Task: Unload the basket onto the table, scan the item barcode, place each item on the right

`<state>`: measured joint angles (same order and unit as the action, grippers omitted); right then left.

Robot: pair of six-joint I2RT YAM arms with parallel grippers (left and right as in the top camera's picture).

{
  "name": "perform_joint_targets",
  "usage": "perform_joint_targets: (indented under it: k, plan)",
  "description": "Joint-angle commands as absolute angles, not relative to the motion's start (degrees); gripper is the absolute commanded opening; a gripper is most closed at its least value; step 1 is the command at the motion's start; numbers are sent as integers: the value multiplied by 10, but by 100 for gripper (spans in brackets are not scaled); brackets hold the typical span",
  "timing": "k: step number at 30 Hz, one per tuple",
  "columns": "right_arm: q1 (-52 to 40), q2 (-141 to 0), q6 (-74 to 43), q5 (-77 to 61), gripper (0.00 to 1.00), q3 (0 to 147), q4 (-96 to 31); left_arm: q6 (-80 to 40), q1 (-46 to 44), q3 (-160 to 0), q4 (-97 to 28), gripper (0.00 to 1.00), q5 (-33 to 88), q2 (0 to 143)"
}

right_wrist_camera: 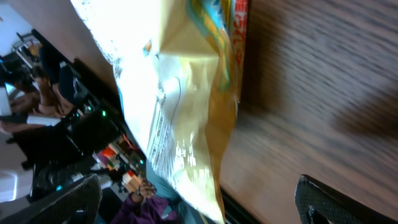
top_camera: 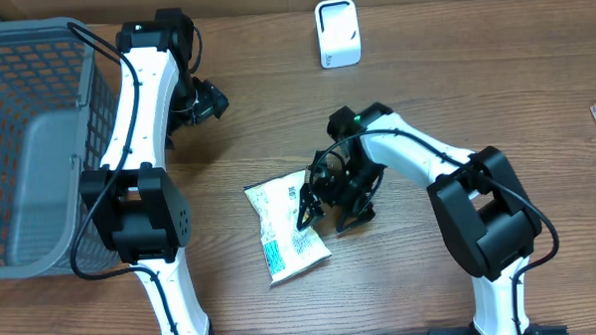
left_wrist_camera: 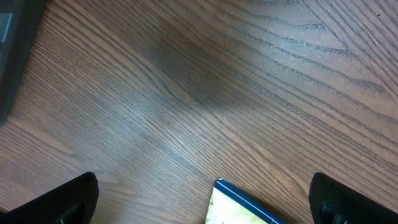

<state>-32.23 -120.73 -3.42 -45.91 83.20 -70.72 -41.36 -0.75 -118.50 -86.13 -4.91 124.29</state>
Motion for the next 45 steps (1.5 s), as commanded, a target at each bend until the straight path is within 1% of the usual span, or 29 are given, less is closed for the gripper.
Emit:
perform_joint_targets:
  k: [1, 4, 7, 9, 13, 17, 20, 26, 30, 37, 42, 45]
  plan:
    - [-340, -1198, -82, -495, 100, 794, -670, -402, -11, -1193, -863, 100, -49, 1227]
    - [-349, -1198, -82, -549, 100, 761, -621, -402, -11, -1193, -863, 100, -49, 1227]
    - [-354, -1198, -106, -567, 99, 739, -577, -403, -11, -1193, -863, 100, -49, 1227]
    - [-356, -1198, -125, -567, 94, 729, -550, -402, -11, -1193, -863, 100, -49, 1227]
    - [-356, -1198, -140, -567, 69, 723, -521, -403, -12, -1193, -863, 100, -49, 1227]
    - [-356, -1198, -166, -561, 37, 723, -498, -403, -12, -1193, -863, 100, -49, 1227]
    - [-353, -1198, -183, -552, 4, 723, -486, -403, -11, -1193, -863, 100, -49, 1227]
    - [-321, -1198, -185, -498, 4, 737, -512, -402, -12, -1193, -863, 100, -49, 1227]
    - [-291, -1188, -182, -406, 4, 775, -567, -403, -12, -1193, -863, 100, -49, 1227]
    - [-234, -1143, -202, -164, 4, 909, -668, -402, -12, -1193, -863, 100, -49, 1227]
    - [-228, -1124, -269, 109, 4, 1022, -762, -403, -12, -1193, -863, 100, -49, 1227]
    - [-236, -1123, -301, 230, 4, 1066, -809, -402, -12, -1193, -863, 100, -49, 1227]
